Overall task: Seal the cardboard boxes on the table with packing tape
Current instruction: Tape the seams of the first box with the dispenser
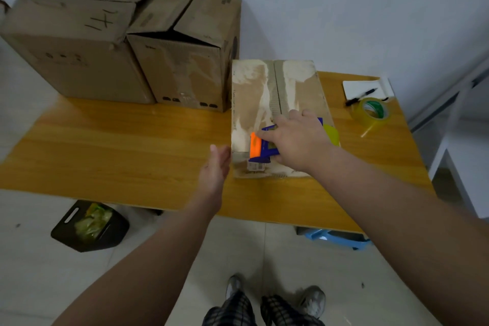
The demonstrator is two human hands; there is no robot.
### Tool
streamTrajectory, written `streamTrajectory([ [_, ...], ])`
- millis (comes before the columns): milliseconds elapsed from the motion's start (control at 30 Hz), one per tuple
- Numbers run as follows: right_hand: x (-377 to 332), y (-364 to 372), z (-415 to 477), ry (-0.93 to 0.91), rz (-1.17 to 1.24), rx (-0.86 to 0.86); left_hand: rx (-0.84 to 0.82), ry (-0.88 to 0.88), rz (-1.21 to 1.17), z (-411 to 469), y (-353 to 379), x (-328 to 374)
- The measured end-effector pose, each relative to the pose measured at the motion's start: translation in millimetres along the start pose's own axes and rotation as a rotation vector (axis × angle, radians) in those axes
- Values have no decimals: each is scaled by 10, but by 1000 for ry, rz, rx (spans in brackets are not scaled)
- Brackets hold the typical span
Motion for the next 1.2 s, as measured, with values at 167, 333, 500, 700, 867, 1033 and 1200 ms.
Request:
streamTrajectory([
  [167,-22,-11,-3,24,-5,-12,1,-144,10,18,144,-185],
  [333,-51,15,-13,40,-20,-20,63,-247,143,59,154,-154],
  [500,-20,-22,-17,28,8,-33,-61,-345,194,53,58,129],
  [700,-1,-10,19,21,17,-21,-210,218,848,116,-11,423],
  [867,2,20,34,12,23,-3,-377,534,1300,279,134,436],
  [1033,7,18,21,12,7,17,-419,721,1592,398,241,389],
  [1200,-1,42,32,15,22,16,-359,777,1593,446,210,332],
])
Point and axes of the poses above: each hand's wrist, its own z-axis towards the middle knuckle, its own y-axis out of the palm, x = y × z, the point moved 4 cm from there along z, towards the middle knuckle, and after that the axes turned 13 degrees about -z, right-handed, at the moved point
